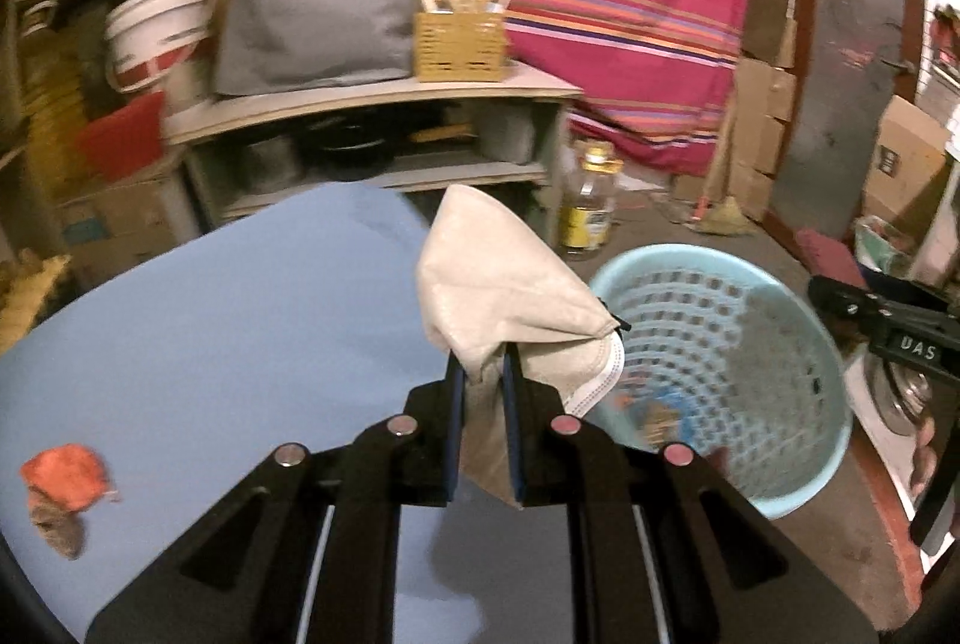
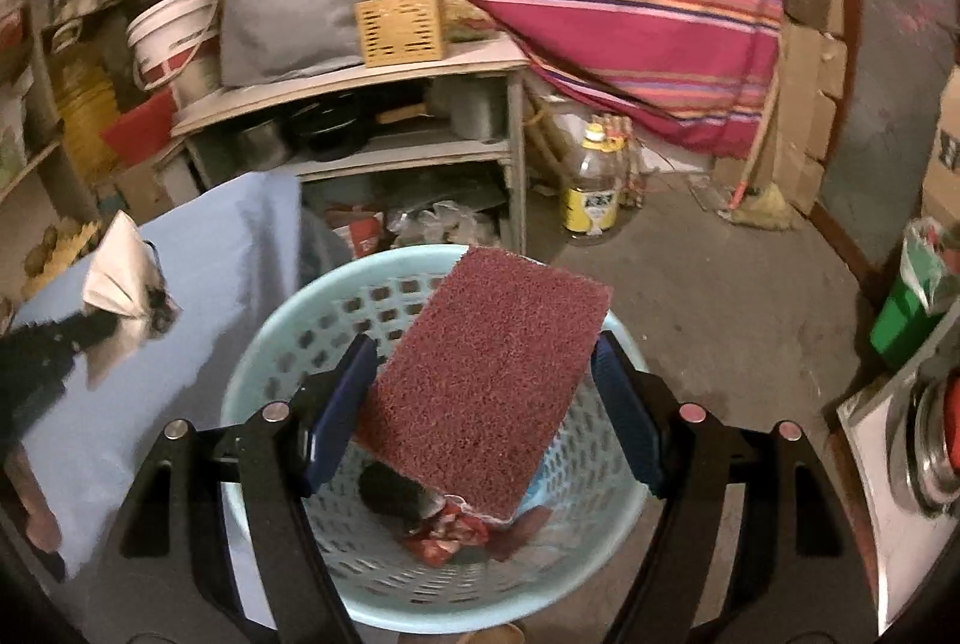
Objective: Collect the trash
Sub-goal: 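Grasp the maroon sponge with the right tool and carry both items over the basket, then open both tools over the basket to drop the cloth and sponge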
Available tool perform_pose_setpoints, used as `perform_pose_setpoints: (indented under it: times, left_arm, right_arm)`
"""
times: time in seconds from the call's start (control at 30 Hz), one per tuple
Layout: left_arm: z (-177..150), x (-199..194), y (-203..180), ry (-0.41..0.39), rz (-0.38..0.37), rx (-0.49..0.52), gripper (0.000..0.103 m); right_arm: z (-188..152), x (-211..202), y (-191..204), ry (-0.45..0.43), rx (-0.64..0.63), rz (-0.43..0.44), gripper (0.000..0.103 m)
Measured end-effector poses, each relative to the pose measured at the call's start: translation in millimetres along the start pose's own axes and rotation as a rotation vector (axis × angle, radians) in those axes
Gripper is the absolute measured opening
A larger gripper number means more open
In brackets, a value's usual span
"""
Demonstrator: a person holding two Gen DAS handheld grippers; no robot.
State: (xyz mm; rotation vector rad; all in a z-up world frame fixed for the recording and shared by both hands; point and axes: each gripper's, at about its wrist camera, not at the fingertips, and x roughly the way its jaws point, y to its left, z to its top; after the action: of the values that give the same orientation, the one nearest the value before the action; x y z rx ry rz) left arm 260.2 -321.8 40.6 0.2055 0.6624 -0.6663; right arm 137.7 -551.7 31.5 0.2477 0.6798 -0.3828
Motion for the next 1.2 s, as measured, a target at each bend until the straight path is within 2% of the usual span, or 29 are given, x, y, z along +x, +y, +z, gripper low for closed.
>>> perform_pose_setpoints:
  times: [0.2, 0.37, 0.4, 0.47, 0.5, 0.6, 0.67, 0.8, 0.93, 1.0, 1.03, 1.2]
  left_arm:
    - [9.6, 29.9, -58.2, 0.031, -0.102, 0.037, 0.014]
    - [9.0, 48.7, -83.7, 0.058, -0.123, 0.069, 0.018]
    - [9.5, 51.4, -85.8, 0.064, -0.128, 0.070, 0.025]
    - [9.9, 54.0, -85.2, 0.067, -0.115, 0.055, 0.049]
    - [10.5, 54.0, -84.6, 0.063, -0.110, 0.047, 0.065]
    - [10.0, 51.1, -85.8, 0.053, -0.100, 0.050, 0.066]
    - [7.9, 48.5, -79.3, 0.055, -0.084, 0.043, 0.067]
    - [0.0, 36.8, -54.8, 0.038, -0.033, 0.017, 0.076]
    - [-7.3, 18.1, -24.7, 0.030, 0.001, -0.029, 0.079]
    - [-11.5, 4.6, -7.9, 0.021, 0.034, -0.041, 0.082]
    - [-13.4, -1.9, -1.4, 0.014, 0.050, -0.044, 0.084]
    - [-30.5, -43.7, 51.7, -0.022, 0.150, -0.070, 0.090]
  right_arm:
    - [-1.2, -4.7, -31.8, -0.006, 0.093, 0.005, 0.073]
    - [-0.4, -4.8, -33.4, -0.005, 0.095, 0.002, 0.073]
    - [-0.5, -3.9, -33.2, -0.003, 0.091, 0.002, 0.073]
    - [0.2, -1.1, -32.7, 0.004, 0.086, -0.002, 0.073]
    - [0.1, 0.3, -32.4, 0.008, 0.087, -0.003, 0.073]
    - [1.8, 3.8, -30.4, 0.014, 0.090, -0.005, 0.073]
    - [2.1, 4.4, -30.0, 0.014, 0.090, -0.006, 0.073]
    - [2.1, 7.2, -22.3, 0.019, 0.064, 0.001, 0.073]
    - [2.2, 13.9, -7.5, 0.031, 0.034, 0.008, 0.074]
    - [3.5, 16.7, 2.1, 0.030, 0.027, 0.000, 0.083]
    - [3.7, 17.3, 5.4, 0.029, 0.028, -0.003, 0.092]
    - [4.8, 15.1, 30.0, 0.014, 0.018, -0.008, 0.098]
